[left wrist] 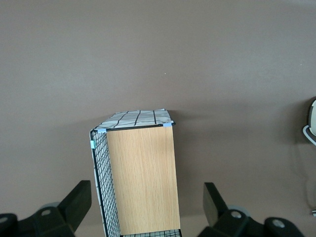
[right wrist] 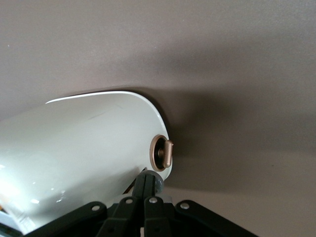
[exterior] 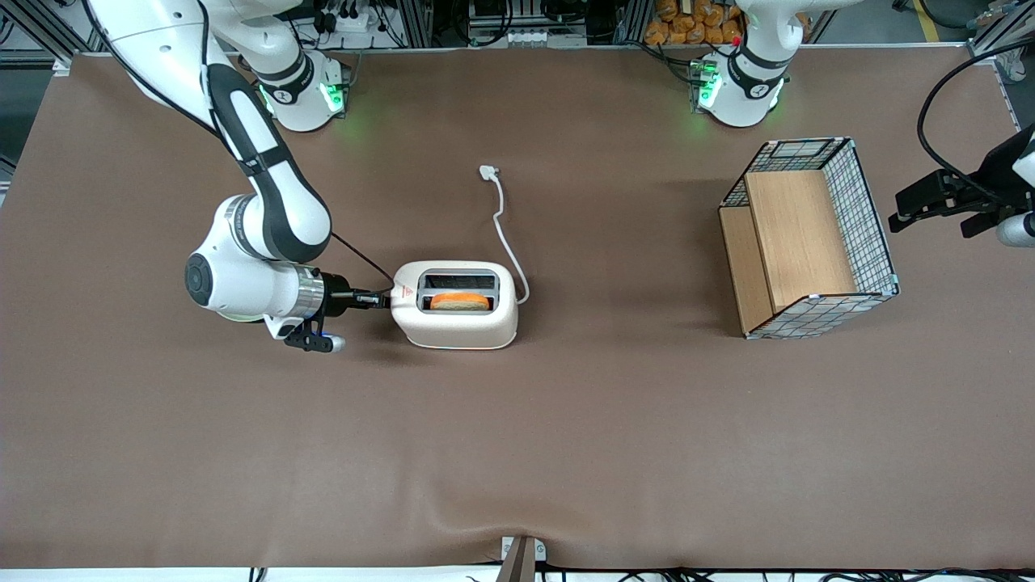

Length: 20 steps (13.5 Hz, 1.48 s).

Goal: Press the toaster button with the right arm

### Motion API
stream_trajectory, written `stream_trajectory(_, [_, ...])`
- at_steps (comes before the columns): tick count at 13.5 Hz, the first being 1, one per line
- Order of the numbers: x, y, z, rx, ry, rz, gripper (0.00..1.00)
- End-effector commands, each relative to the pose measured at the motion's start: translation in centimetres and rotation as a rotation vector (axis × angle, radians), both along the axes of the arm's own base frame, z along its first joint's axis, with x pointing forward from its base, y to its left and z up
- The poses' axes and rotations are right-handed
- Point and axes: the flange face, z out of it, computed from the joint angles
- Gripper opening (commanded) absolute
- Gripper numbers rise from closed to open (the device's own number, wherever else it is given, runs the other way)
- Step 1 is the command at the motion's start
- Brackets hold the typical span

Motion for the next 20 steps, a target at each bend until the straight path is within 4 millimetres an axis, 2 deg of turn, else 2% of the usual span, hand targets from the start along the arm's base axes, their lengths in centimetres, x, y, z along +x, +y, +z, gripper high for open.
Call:
stream_trajectory(1, [-1.0, 0.1, -2.8, -0.006, 0.003, 0.013, 0.0])
stream_trajectory(4, [-1.2, 0.1, -3.8, -0.01, 0.002, 0.025, 0.0])
stream_trajectory(8, [-1.6, 0.9, -4.2, -0.006, -0.009, 0.01, 0.0])
stream_trajectory(20, [-1.8, 1.3, -4.9, -0.011, -0.009, 0.008, 0.0])
